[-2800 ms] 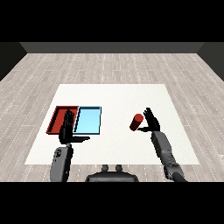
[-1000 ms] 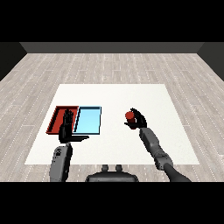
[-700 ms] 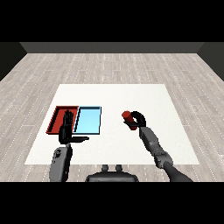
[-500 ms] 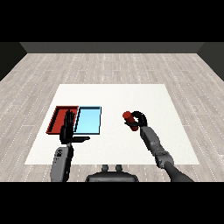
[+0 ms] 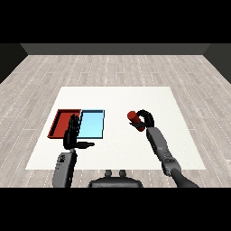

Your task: Pick the red can and put it in the red box

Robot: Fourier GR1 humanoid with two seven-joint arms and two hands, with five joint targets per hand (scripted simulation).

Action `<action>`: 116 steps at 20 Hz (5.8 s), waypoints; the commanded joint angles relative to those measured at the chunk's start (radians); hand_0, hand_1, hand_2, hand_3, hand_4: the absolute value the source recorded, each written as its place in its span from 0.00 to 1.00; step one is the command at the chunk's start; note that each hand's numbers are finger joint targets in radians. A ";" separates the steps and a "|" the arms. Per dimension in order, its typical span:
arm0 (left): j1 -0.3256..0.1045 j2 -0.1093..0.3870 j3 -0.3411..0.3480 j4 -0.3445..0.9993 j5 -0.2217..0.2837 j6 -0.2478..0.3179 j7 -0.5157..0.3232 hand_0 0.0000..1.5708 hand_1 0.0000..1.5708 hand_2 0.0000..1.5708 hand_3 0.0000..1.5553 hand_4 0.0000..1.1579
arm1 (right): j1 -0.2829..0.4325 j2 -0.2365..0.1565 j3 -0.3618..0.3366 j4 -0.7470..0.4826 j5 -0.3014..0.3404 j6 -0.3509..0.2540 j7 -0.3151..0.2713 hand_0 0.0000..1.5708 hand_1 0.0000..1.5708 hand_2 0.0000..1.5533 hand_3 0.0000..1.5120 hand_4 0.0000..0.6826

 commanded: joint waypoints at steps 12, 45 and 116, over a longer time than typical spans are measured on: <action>-0.037 -0.027 -0.133 0.000 -0.043 0.061 0.100 0.00 0.00 0.00 0.00 0.00 | 0.246 0.120 0.257 -0.682 -0.037 -0.200 0.247 0.93 0.93 0.92 0.92 0.96; -0.250 -0.027 -0.367 0.378 0.153 0.226 0.075 0.00 0.00 0.00 0.00 0.00 | 0.218 0.124 0.614 -0.747 -0.160 -0.521 0.283 0.91 0.91 0.93 0.91 0.92; -0.320 0.089 -0.381 0.373 0.071 0.679 0.145 1.00 1.00 1.00 0.95 0.98 | 0.394 -0.110 0.481 -1.164 -0.266 -0.458 0.309 0.00 0.00 0.00 0.00 0.00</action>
